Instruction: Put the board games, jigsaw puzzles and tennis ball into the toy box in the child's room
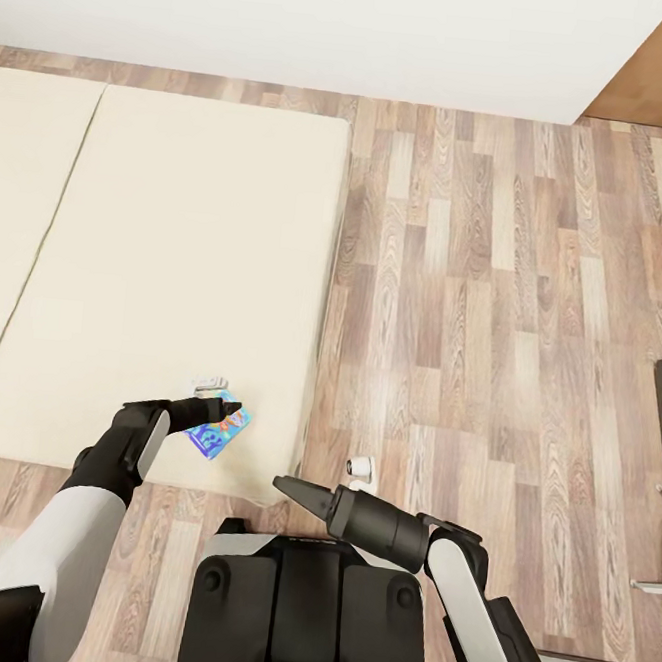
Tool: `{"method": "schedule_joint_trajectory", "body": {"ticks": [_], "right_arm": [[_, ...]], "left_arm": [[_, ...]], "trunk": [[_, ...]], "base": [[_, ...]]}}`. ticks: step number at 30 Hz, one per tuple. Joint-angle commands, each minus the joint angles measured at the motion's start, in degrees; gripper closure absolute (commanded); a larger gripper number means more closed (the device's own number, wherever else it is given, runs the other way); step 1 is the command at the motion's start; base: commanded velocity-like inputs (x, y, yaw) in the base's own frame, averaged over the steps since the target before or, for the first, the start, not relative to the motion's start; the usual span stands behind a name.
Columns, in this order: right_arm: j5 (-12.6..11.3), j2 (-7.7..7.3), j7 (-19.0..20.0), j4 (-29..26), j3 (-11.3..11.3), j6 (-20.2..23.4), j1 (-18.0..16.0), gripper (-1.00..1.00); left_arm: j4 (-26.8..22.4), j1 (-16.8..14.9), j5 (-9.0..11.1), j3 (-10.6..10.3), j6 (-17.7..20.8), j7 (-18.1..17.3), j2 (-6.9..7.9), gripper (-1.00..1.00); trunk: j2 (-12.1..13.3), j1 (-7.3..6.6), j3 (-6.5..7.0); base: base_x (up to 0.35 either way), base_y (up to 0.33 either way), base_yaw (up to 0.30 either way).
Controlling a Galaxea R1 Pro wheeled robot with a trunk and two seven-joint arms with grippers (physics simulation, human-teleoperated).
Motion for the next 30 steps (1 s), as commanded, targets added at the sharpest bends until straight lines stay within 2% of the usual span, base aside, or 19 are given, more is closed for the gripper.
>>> {"method": "schedule_joint_trajectory", "body": {"ticks": [1, 8, 14, 23, 30], "right_arm": [[-0.13, 0.03, 0.03, -0.01, -0.05, 0.35, -0.02, -1.0], [-0.13, 0.03, 0.04, -0.01, -0.05, 0.37, -0.02, -1.0], [-0.13, 0.03, 0.09, -0.01, -0.05, 0.38, -0.02, -1.0], [-0.13, -0.01, 0.12, -0.01, -0.1, 0.39, -0.02, -1.0], [-0.13, -0.04, 0.12, -0.01, -0.12, 0.39, -0.02, -1.0]], "left_arm": [[-0.07, -0.02, -0.31, 0.19, 0.3, -0.43, -0.03, -1.0], [-0.07, -0.02, -0.28, 0.21, 0.32, -0.44, -0.03, -1.0], [-0.07, -0.02, -0.28, 0.19, 0.47, -0.44, -0.03, -1.0], [-0.07, -0.02, -0.28, 0.21, 0.45, -0.44, -0.03, -1.0], [-0.78, -0.02, -0.28, 0.24, 0.62, -0.44, -0.11, -1.0]], "trunk": [[-0.09, 0.03, -0.06], [-0.09, 0.03, -0.06], [-0.09, 0.03, -0.06], [-0.09, 0.03, -0.06], [-0.09, 0.03, -0.06]], "base": [[0.0, 0.0, 0.0], [0.0, -0.017, 0.0], [0.0, -0.18, 0.0], [0.0, -0.012, 0.0], [0.0, -0.159, 0.0]]}}
